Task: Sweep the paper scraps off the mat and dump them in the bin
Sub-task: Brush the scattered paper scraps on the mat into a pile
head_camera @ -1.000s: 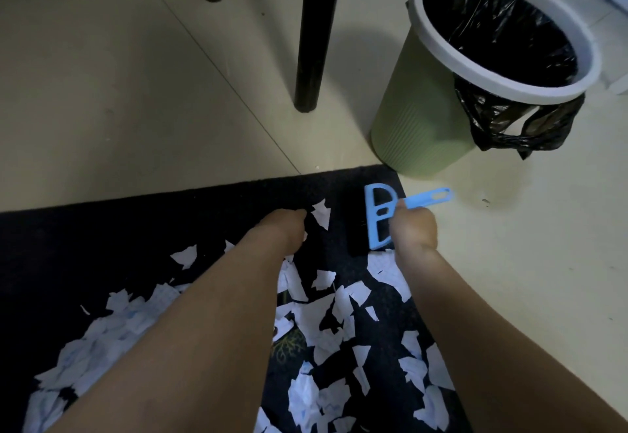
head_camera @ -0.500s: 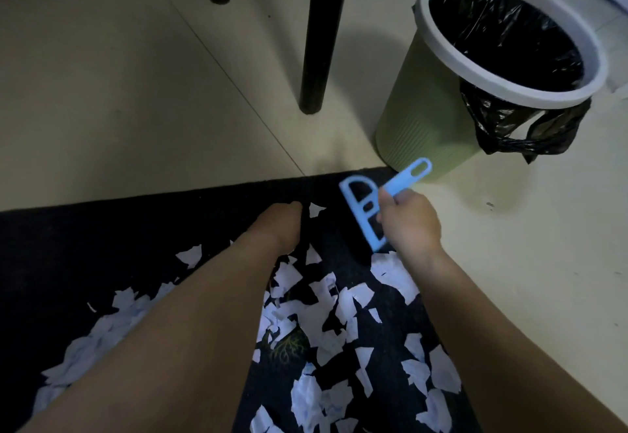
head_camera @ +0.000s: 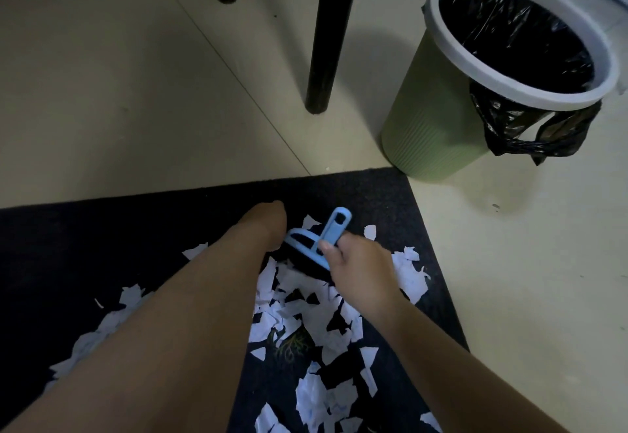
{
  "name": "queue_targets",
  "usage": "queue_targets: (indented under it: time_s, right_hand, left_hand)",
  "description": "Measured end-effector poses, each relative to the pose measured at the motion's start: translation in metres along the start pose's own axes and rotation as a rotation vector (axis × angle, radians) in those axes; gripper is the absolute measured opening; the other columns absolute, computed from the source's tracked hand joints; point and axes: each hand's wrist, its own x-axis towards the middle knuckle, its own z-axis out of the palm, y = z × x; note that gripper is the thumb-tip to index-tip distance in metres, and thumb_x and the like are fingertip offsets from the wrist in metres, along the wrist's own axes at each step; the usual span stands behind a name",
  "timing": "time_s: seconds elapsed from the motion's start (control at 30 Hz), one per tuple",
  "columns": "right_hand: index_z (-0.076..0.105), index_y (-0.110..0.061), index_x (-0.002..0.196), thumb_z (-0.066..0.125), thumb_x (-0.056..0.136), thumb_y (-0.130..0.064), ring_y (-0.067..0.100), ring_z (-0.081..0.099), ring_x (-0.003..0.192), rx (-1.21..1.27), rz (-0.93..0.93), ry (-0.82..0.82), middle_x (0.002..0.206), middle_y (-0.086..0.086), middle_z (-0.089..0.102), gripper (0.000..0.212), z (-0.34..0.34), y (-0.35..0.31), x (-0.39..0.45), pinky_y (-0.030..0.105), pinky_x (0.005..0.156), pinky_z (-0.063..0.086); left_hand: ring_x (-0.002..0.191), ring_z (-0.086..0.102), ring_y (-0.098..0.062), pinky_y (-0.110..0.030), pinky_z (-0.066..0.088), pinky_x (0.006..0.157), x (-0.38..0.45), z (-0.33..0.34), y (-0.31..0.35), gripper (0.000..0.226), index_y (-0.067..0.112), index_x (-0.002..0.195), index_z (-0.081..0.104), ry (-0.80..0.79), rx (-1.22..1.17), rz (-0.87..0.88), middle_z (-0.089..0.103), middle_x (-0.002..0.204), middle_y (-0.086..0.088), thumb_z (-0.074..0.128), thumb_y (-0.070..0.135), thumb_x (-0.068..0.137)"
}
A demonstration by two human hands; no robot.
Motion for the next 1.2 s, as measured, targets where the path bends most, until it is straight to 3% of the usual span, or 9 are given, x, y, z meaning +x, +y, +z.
queue_targets:
  time_s: [0.13, 0.23, 0.4, 0.5, 0.67, 0.83, 0.9, 1.07, 1.2]
  right_hand:
    - [0.036, -0.023, 0.058, 0.042, 0.098, -0.039, 0.018, 0.045, 0.055, 0.081, 0.187, 0.228, 0.057, -0.005, 0.043, 0.043, -0.027, 0.016, 0.002, 0.03, 0.056, 0.04]
    - [0.046, -0.013, 0.065, 0.04, 0.098, -0.037, 0.031, 0.053, 0.07, -0.02, 0.303, 0.377, 0.064, 0.001, 0.047, 0.041, -0.039, 0.049, 0.023, 0.032, 0.064, 0.034]
    - [0.065, -0.01, 0.096, 0.042, 0.097, -0.043, 0.022, 0.048, 0.062, -0.136, 0.363, 0.229, 0.064, -0.002, 0.047, 0.04, -0.019, 0.067, 0.028, 0.029, 0.059, 0.035]
    - [0.063, -0.014, 0.088, 0.044, 0.097, -0.044, 0.01, 0.041, 0.047, -0.075, 0.271, 0.173, 0.056, -0.008, 0.042, 0.037, 0.0, 0.048, 0.012, 0.024, 0.044, 0.031]
    - [0.064, -0.012, 0.083, 0.041, 0.097, -0.045, 0.004, 0.036, 0.048, -0.117, 0.021, 0.117, 0.062, -0.008, 0.042, 0.042, 0.008, 0.017, -0.01, 0.021, 0.046, 0.027]
    - [0.068, -0.011, 0.105, 0.053, 0.094, -0.035, 0.026, 0.056, 0.093, -0.058, 0.027, 0.425, 0.099, 0.004, 0.066, 0.031, -0.018, 0.007, 0.02, 0.031, 0.067, 0.042]
    - [0.066, -0.017, 0.115, 0.055, 0.093, -0.026, 0.029, 0.059, 0.098, -0.071, -0.009, 0.35, 0.107, 0.004, 0.069, 0.026, -0.015, 0.005, 0.039, 0.033, 0.075, 0.045]
    - [0.065, -0.018, 0.116, 0.051, 0.096, -0.029, 0.023, 0.064, 0.078, 0.006, -0.051, 0.038, 0.087, 0.006, 0.07, 0.027, 0.016, -0.007, 0.033, 0.034, 0.071, 0.05]
    - [0.067, -0.012, 0.082, 0.053, 0.094, -0.034, 0.008, 0.042, 0.047, 0.172, 0.05, -0.1, 0.056, -0.006, 0.048, 0.029, 0.017, 0.0, 0.01, 0.023, 0.05, 0.034]
  left_hand:
    - [0.074, 0.046, -0.01, -0.023, 0.043, 0.073, -0.005, 0.006, -0.001, 0.009, 0.016, 0.094, 0.048, 0.054, 0.027, 0.045, 0.052, 0.101, -0.008, 0.043, 0.011, 0.1]
    - [0.084, 0.047, -0.016, -0.029, 0.044, 0.078, -0.008, 0.008, 0.003, 0.03, 0.004, 0.126, 0.043, 0.065, 0.008, 0.058, 0.052, 0.121, -0.015, 0.048, 0.007, 0.096]
    - [0.11, 0.057, -0.028, -0.037, 0.051, 0.086, -0.013, 0.013, 0.012, 0.059, 0.0, 0.144, 0.026, 0.06, 0.032, 0.022, 0.053, 0.125, -0.019, 0.054, 0.002, 0.091]
    - [0.111, 0.057, -0.029, -0.036, 0.051, 0.087, -0.012, 0.009, 0.01, 0.057, -0.001, 0.143, 0.028, 0.034, 0.027, 0.023, 0.053, 0.126, -0.019, 0.053, 0.002, 0.092]
    - [0.111, 0.056, -0.027, -0.033, 0.05, 0.086, -0.011, 0.008, 0.006, 0.061, 0.002, 0.145, 0.026, 0.023, -0.005, 0.029, 0.052, 0.126, -0.018, 0.055, 0.005, 0.091]
    - [0.116, 0.054, -0.028, -0.033, 0.047, 0.089, -0.01, 0.007, 0.0, 0.059, 0.001, 0.145, 0.026, 0.017, -0.071, 0.078, 0.05, 0.131, -0.018, 0.055, 0.008, 0.094]
    - [0.118, 0.053, -0.028, -0.032, 0.047, 0.091, -0.009, 0.007, -0.001, 0.058, 0.001, 0.145, 0.026, 0.009, -0.078, 0.076, 0.049, 0.133, -0.018, 0.055, 0.009, 0.095]
    - [0.112, 0.051, -0.02, -0.031, 0.045, 0.097, -0.01, 0.006, -0.002, 0.066, 0.007, 0.15, 0.021, 0.02, -0.108, 0.056, 0.044, 0.14, -0.014, 0.054, 0.007, 0.094]
    - [0.112, 0.052, -0.021, -0.031, 0.046, 0.095, -0.011, 0.007, -0.004, 0.067, 0.007, 0.15, 0.021, 0.032, -0.119, 0.06, 0.044, 0.139, -0.014, 0.055, 0.005, 0.093]
